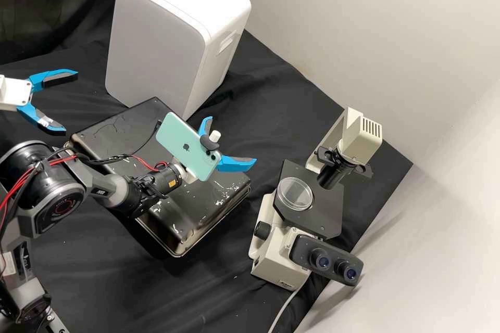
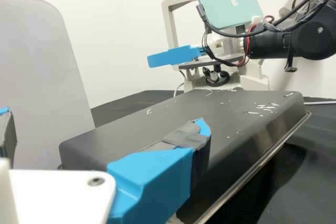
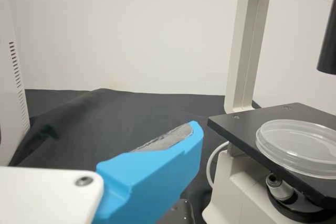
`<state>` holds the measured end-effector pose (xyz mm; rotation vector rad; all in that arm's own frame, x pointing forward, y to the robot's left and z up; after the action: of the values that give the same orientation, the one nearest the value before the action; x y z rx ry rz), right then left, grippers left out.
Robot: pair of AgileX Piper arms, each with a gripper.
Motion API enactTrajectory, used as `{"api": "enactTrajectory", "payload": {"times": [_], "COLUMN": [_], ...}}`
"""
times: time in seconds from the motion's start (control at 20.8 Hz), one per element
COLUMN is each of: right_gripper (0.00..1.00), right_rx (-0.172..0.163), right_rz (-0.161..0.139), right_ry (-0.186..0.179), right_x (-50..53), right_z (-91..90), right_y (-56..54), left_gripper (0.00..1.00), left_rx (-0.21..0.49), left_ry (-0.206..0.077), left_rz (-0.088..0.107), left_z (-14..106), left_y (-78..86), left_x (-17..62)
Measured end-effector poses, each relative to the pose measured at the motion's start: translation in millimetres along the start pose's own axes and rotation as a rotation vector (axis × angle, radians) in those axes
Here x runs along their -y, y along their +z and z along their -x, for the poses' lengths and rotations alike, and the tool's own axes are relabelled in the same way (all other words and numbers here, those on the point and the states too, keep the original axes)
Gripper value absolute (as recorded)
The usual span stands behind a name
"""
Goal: Place the petri dish on the bench
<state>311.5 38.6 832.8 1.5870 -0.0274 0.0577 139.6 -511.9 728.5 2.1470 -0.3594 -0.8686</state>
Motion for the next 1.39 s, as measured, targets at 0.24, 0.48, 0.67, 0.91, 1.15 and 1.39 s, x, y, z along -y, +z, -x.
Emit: {"api": "enactTrajectory", "payload": {"times": [0.24, 0.48, 0.67, 0.91, 1.15, 1.39], "right_gripper": [1.00, 1.00, 1.00, 1.00, 1.00, 1.00], "right_rx": [0.000, 0.001, 0.033, 0.072, 0.112, 0.147], "right_rz": [0.000, 0.000, -0.016, -0.029, -0.041, -0.037], "right_ry": [0.000, 0.002, 0.017, 0.062, 0.118, 0.151], "right_x": [0.0, 0.2, -3.3, -15.4, -30.2, -39.4], "right_z": [0.0, 1.3, 13.1, 20.6, 22.9, 17.0], "right_y": [0.0, 1.2, 12.5, 28.9, 43.7, 57.6], "left_gripper": [1.00, 1.00, 1.00, 1.00, 1.00, 1.00], "left_rx": [0.034, 0.047, 0.047, 0.048, 0.056, 0.064], "left_ry": [-0.018, -0.022, -0.025, -0.033, -0.033, -0.036], "left_rz": [0.019, 0.023, 0.024, 0.026, 0.027, 0.029], "left_z": [-0.1, 0.1, -0.1, -0.5, -0.7, -1.0], "left_y": [0.8, 1.0, 0.9, 1.1, 2.7, 4.3], "left_x": [2.3, 2.5, 3.2, 4.5, 4.6, 5.1]}}
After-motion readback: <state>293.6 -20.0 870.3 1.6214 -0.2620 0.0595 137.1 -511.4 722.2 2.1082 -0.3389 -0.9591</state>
